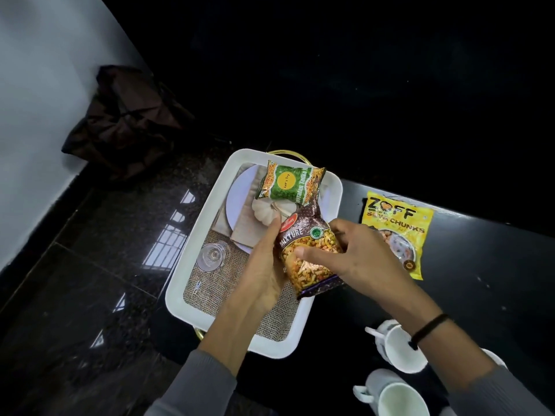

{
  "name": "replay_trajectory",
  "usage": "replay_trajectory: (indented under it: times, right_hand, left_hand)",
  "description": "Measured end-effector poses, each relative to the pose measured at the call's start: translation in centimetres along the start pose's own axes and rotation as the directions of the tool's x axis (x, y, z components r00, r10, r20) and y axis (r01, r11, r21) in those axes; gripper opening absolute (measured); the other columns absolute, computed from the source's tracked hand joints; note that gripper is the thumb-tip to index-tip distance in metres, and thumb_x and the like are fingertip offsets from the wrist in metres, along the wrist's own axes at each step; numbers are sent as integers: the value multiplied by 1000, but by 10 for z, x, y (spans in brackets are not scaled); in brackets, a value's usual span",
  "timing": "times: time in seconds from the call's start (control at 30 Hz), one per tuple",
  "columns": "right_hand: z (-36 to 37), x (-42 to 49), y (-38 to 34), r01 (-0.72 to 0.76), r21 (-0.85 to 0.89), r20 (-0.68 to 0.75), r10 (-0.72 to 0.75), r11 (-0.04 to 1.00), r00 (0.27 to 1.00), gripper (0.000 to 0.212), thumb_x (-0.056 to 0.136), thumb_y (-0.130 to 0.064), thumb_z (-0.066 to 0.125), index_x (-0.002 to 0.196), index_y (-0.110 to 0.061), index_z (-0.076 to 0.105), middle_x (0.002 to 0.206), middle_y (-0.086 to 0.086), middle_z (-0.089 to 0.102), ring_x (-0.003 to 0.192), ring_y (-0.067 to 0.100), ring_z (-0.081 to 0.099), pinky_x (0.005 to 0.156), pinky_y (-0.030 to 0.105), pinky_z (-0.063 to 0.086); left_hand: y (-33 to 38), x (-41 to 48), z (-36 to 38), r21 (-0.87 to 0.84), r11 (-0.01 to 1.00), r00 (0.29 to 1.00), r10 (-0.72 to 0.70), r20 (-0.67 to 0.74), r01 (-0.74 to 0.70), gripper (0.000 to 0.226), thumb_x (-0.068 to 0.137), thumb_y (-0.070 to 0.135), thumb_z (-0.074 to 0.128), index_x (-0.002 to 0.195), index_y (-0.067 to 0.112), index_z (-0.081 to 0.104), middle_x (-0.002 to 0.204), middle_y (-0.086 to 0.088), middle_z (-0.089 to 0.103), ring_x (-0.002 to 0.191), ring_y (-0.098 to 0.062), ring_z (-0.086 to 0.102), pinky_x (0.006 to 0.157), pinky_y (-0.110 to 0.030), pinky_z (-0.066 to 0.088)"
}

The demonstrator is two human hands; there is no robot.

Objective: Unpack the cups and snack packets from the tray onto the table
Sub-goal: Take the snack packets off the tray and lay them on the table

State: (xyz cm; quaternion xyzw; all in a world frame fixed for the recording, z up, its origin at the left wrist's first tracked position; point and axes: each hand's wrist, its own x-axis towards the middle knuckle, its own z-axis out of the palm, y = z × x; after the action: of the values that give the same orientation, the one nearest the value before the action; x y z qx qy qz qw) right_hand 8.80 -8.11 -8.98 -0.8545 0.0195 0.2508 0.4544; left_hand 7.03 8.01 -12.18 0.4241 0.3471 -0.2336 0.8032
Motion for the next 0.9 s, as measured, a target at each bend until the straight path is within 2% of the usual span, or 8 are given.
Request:
replay_trajectory:
  times: [0.1, 0.27, 0.37, 0.47, 0.63, 0.73, 0.8, 0.9]
  right_hand:
    - [-9, -6, 11, -98, 267, 32, 93, 959, 995, 52, 62, -60, 85, 99, -27, 67, 88, -11, 79, 80, 7, 75, 82, 40, 62]
    - [-24, -22, 36, -133, 534, 95, 96, 835, 991, 47, 67, -44, 89, 106, -32, 67, 96, -23, 76, 88, -8, 71, 71, 13, 55]
    - [-36, -33, 49, -101, 644, 49, 91, 758, 995, 40, 79, -49, 81, 116, -37, 68, 115, -11, 76, 109, 8, 71, 90, 27, 53]
    - [-54, -40, 59, -113, 723, 31, 132, 681, 991, 38, 81, -52, 78, 115, -38, 70, 116, -6, 77, 106, 12, 73, 88, 29, 54]
    - [-82, -45, 81, -261, 703, 80, 291, 662, 953, 34, 83, -57, 72, 94, -25, 77, 101, 4, 80, 91, 20, 78, 74, 28, 59]
    - [-94, -50, 97, -228, 705, -10, 330, 671, 944, 33, 86, -52, 71, 97, -21, 76, 96, 3, 81, 84, 18, 79, 61, 19, 58]
    - [-103, -53, 112, -221, 706, -73, 380, 673, 922, 36, 89, -51, 69, 100, -17, 75, 93, 2, 81, 83, 17, 79, 66, 24, 56]
    - [-116, -59, 135, -235, 683, -122, 426, 691, 897, 39, 89, -54, 66, 97, -17, 73, 95, 4, 80, 83, 16, 76, 75, 30, 52]
  left_hand:
    - [-4, -1, 10, 1, 999, 997, 46, 68, -46, 55, 88, 51, 69, 130, 17, 63, 124, -16, 71, 115, -34, 68, 102, -54, 51]
    - [-10, 1, 37, 253, 934, 967, 249, 49, -253, 23, 86, 33, 78, 107, 26, 73, 105, -6, 79, 93, -23, 77, 71, -34, 63]
    - [-13, 2, 60, 334, 893, 953, 290, 88, -302, 33, 89, 43, 72, 113, 20, 71, 101, -7, 80, 89, -23, 78, 65, -29, 61]
    - [-18, 4, 81, 377, 877, 955, 273, 118, -298, 44, 89, 47, 70, 124, 22, 67, 109, -4, 77, 93, -17, 76, 68, -27, 62]
    - [-37, 10, 111, 423, 848, 947, 294, 128, -320, 18, 98, 26, 63, 114, 25, 71, 96, -4, 79, 85, -20, 77, 67, -34, 63]
    - [-52, 14, 125, 416, 885, 978, 179, 111, -209, 34, 89, 42, 71, 121, 29, 64, 98, 5, 79, 86, -10, 77, 66, -29, 62]
    - [-63, 17, 135, 454, 880, 986, 78, 149, -138, 57, 81, 45, 79, 130, 27, 56, 109, 6, 77, 97, -9, 75, 84, -35, 60]
    - [-81, 25, 145, 561, 806, 977, 96, 193, -190, 55, 81, 33, 83, 127, 26, 54, 99, 20, 70, 85, 18, 67, 71, -8, 52]
